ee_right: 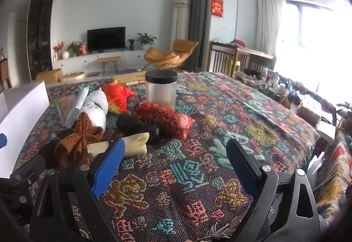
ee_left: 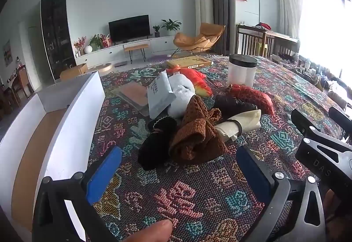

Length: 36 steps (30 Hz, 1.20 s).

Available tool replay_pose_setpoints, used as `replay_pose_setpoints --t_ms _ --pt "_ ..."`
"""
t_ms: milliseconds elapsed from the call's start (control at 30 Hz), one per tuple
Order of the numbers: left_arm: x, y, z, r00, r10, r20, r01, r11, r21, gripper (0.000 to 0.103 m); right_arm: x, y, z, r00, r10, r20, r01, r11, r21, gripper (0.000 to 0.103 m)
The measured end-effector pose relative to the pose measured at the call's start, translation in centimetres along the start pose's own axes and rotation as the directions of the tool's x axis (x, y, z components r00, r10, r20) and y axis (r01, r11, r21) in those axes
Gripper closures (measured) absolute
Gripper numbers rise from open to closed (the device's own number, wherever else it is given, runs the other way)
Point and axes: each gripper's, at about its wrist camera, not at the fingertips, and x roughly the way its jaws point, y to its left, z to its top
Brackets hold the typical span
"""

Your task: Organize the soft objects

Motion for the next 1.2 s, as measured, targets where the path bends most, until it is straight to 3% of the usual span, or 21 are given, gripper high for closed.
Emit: replay_pose_setpoints --t_ms 1200 --pt "0.71 -0.08 -0.79 0.999 -0.003 -0.04 0.003 1.0 -0.011 0.0 0.16 0.06 -0.1 1.0 0.002 -0.006 -0.002 1.0 0.0 0.008"
